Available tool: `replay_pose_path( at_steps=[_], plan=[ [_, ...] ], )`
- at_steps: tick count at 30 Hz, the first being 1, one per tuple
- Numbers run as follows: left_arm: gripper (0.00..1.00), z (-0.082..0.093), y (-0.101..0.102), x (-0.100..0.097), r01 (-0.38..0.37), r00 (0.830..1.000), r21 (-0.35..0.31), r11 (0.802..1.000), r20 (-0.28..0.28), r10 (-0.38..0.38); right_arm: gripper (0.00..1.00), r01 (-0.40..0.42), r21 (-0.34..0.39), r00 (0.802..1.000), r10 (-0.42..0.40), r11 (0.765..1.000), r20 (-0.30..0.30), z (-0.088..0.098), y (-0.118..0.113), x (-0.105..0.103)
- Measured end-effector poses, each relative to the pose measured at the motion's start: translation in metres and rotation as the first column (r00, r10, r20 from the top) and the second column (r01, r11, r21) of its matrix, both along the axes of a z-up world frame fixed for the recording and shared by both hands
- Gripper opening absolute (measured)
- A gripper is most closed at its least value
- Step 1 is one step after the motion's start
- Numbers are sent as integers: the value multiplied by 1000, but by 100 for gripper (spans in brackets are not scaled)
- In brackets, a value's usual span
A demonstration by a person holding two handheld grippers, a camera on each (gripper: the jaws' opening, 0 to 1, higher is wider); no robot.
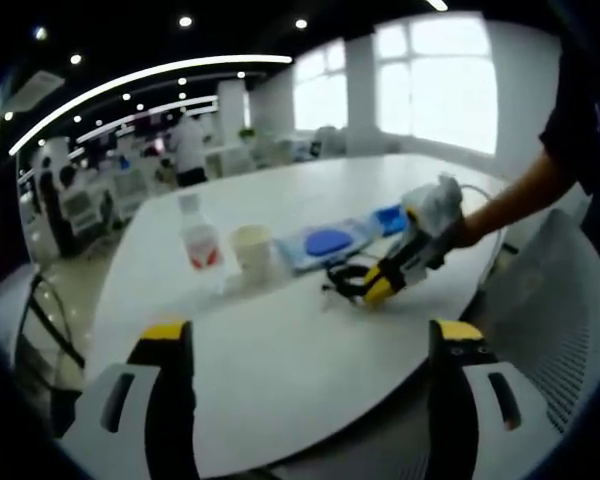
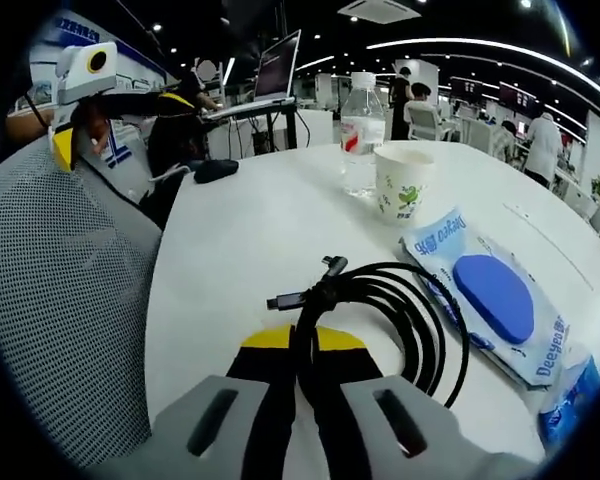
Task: Arrange the tabletop items into an orderly group along one side of the table until the central work area is clear of visible clutter.
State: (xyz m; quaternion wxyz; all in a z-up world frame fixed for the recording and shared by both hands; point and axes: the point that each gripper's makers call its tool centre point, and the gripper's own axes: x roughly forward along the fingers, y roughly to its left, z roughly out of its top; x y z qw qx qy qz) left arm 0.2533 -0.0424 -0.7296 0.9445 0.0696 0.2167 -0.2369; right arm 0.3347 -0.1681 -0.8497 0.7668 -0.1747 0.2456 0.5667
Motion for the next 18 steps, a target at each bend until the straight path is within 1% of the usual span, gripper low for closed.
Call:
replay_pose_path(
  at_steps=[8, 18],
  plan=[
    [95, 2, 0, 1, -2, 1000, -10, 1000, 9, 3, 3, -8, 13, 1000, 8, 1000, 28, 15, -4, -6],
    [96, 3, 0, 1, -2, 1000, -13, 1000, 19, 3, 3, 22, 49, 999, -24, 999, 45, 38, -6, -2]
  ],
)
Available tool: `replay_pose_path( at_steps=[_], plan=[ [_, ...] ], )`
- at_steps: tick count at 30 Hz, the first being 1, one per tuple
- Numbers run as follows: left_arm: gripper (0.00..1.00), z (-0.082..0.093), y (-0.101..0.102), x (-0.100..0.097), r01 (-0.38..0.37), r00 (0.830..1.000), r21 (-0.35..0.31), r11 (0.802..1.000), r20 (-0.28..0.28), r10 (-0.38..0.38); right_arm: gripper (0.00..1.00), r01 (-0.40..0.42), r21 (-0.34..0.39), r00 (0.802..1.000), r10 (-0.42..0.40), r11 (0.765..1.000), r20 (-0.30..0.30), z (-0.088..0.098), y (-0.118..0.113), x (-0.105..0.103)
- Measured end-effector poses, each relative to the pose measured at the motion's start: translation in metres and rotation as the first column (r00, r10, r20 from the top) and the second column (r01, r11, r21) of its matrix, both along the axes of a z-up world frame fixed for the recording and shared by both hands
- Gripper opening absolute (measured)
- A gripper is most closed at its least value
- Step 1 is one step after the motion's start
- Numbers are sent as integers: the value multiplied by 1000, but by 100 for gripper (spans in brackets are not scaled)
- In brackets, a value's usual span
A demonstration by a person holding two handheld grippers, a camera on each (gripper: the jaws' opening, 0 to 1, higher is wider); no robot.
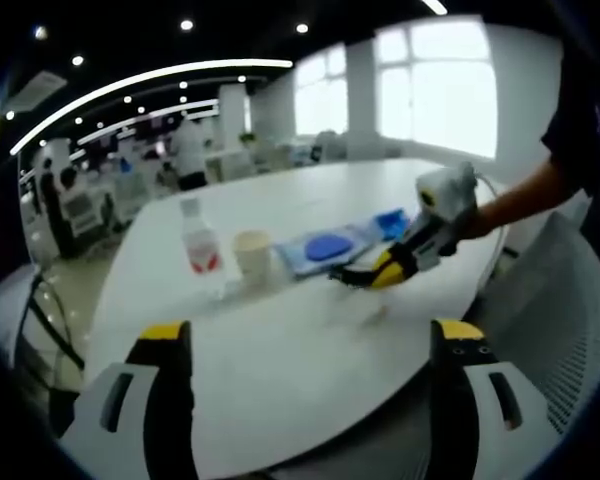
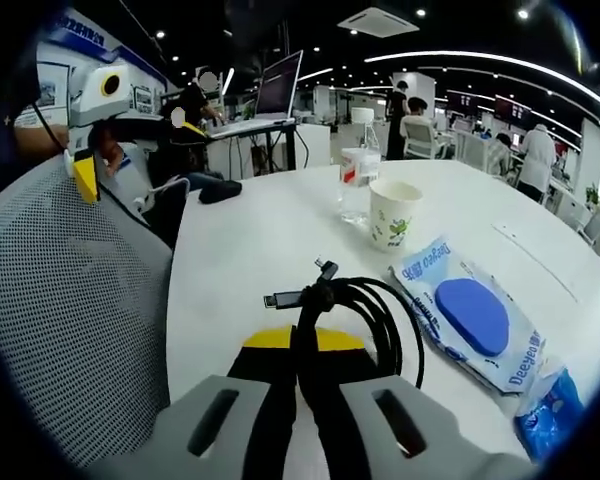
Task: Arrange the tabletop items into an orderly group along one side of the table until the central work area is clear of visible clutter.
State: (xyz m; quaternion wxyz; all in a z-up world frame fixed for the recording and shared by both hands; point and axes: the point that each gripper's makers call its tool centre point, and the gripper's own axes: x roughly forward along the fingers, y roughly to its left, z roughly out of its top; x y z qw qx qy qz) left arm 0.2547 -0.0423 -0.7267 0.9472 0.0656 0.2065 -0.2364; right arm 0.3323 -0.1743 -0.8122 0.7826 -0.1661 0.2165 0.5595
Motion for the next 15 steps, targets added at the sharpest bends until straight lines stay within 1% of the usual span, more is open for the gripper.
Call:
replay_pose_path(
  at_steps=[15],
  plan=[
    [96, 1, 1, 0, -5, 1000, -5, 1000, 6, 5, 3, 80, 64, 996, -82, 995, 35, 33, -7, 10]
  ],
)
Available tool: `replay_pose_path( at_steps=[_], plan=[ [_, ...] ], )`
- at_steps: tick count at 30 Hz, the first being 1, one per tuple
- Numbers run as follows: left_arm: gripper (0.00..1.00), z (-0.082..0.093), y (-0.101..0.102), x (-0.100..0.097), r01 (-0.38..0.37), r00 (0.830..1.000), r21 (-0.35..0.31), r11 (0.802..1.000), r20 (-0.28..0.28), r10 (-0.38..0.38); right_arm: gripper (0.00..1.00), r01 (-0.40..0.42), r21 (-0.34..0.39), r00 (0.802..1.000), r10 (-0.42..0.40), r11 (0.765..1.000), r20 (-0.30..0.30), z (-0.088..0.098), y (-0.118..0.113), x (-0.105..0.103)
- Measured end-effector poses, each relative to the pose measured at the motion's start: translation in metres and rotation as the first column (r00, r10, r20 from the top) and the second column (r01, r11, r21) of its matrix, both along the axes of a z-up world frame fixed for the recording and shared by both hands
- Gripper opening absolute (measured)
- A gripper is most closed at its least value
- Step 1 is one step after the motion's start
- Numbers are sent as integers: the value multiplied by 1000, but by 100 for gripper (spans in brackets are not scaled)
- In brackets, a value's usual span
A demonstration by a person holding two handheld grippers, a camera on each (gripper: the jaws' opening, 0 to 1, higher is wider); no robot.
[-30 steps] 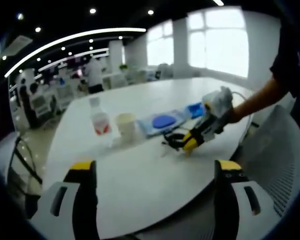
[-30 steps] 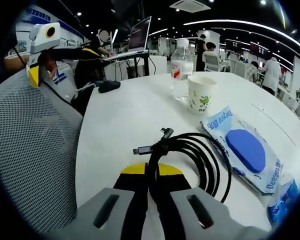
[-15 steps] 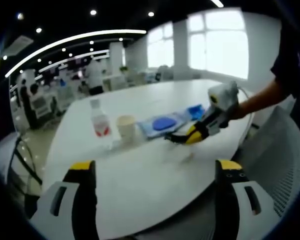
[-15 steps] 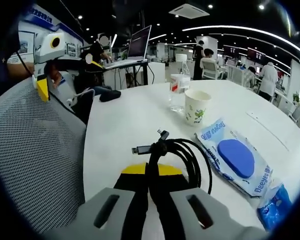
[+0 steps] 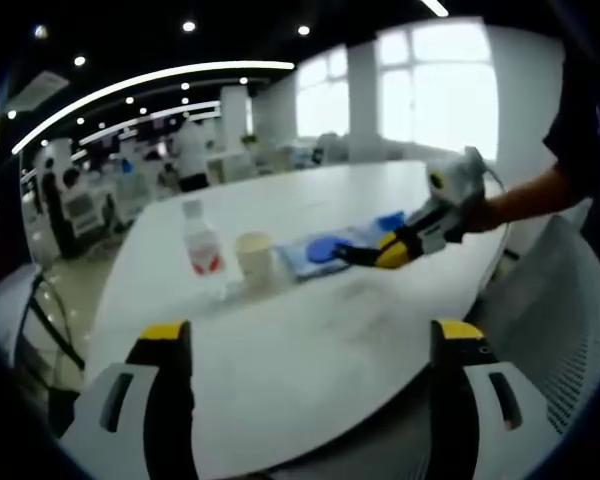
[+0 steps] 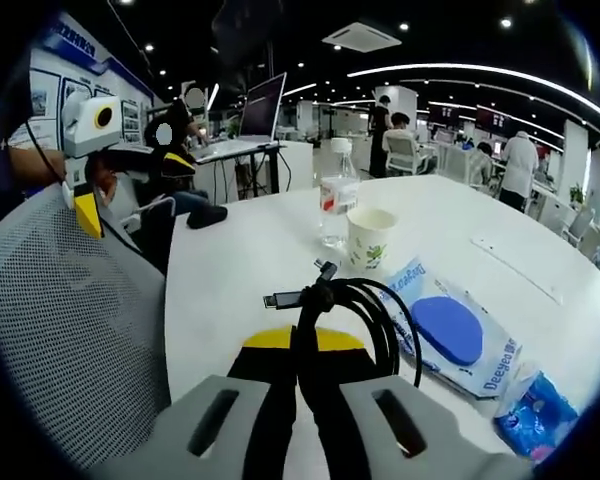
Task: Arrange the tabletop items into an orderly group along one side of the table until the central work area is clear of visible clutter.
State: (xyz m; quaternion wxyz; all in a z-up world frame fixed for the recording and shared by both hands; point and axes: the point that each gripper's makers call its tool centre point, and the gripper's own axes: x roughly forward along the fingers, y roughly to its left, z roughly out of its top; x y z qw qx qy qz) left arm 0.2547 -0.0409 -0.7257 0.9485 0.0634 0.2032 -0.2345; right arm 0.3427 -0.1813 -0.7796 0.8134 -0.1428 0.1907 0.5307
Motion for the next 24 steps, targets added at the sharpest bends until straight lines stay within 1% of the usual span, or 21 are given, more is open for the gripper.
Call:
replay_pose_path(
  at_steps=[8, 14, 24],
  plan=[
    [96, 0, 1, 0, -2, 1000, -1, 1000, 1, 2, 3, 47, 29, 999, -47, 998, 5, 15, -8, 6],
    [96, 1, 1, 0, -5, 1000, -5, 1000, 6, 5, 3, 76, 33, 997, -77, 997, 13, 19, -18, 11],
    [96, 1, 0, 0, -1, 1000, -5, 1000, 4, 1, 3, 141, 14, 989, -141, 990, 33, 22, -49, 20]
  ],
)
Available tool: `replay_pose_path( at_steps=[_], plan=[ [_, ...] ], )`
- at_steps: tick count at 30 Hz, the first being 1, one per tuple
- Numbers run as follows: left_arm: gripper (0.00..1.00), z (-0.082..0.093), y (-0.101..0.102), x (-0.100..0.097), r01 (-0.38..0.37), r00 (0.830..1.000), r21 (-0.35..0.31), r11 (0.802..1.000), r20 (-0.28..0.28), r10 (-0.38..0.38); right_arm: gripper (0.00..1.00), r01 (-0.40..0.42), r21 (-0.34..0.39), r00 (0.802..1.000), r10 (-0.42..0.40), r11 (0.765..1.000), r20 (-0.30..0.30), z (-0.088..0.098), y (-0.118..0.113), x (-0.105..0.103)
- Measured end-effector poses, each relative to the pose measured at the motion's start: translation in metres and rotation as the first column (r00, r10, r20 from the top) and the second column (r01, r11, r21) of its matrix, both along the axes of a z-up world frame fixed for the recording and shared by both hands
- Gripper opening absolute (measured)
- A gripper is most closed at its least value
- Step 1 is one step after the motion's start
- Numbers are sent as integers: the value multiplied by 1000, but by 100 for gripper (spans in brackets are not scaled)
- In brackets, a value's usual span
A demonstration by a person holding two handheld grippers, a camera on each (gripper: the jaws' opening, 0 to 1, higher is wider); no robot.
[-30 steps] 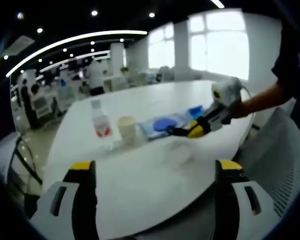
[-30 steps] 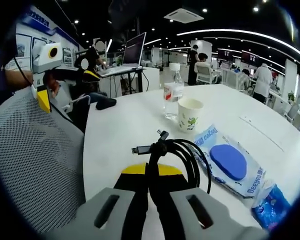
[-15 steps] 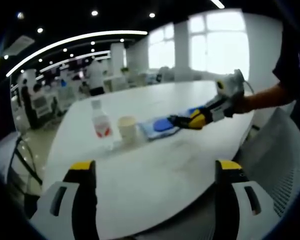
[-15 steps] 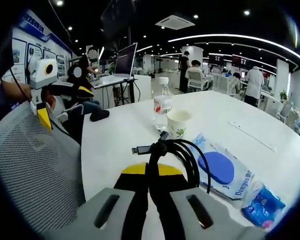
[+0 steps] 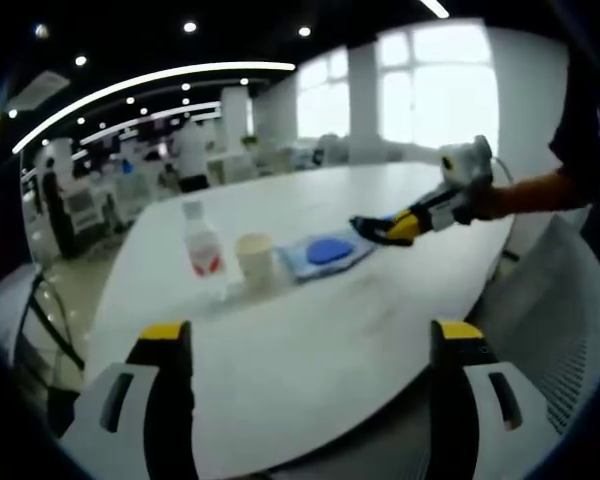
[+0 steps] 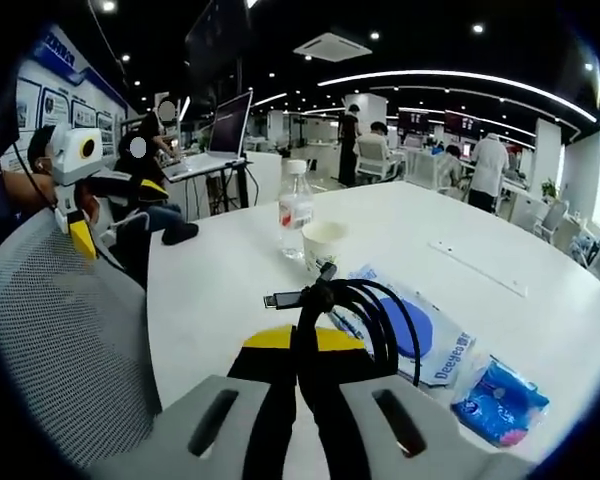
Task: Arrange the tabletop items into an orderly group along one side of the table until the central work area is clear of visible clutter.
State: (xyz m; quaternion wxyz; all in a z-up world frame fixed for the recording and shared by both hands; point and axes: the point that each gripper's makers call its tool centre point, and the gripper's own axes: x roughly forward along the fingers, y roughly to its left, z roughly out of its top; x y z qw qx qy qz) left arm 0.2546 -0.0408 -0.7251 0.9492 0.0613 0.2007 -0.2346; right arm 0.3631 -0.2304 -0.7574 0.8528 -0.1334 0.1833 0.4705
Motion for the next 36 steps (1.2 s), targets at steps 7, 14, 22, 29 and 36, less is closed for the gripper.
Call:
replay_pose_path(
  at_steps=[7, 14, 22, 29, 36],
  plan=[
    [95, -1, 0, -1, 2, 1000, 2, 1000, -7, -2, 3, 50, -25, 999, -50, 998, 2, -4, -24, 2],
    [95, -3, -2, -2, 13, 1000, 6, 1000, -19, -13, 3, 85, -66, 996, -84, 994, 11, -13, -43, 1],
    [95, -2, -2, -2, 14, 1000, 9, 1000, -22, -14, 3, 114, -122, 993, -113, 986, 15, -29, -62, 3],
    [95, -2, -1, -2, 13, 1000, 12, 1000, -23, -13, 3, 133, -180, 991, -134, 975, 4, -50, -76, 6],
    [95, -2, 0, -1, 12, 1000, 16, 1000, -25, -11, 3, 125, -203, 992, -128, 971, -4, -66, -80, 8]
  ],
)
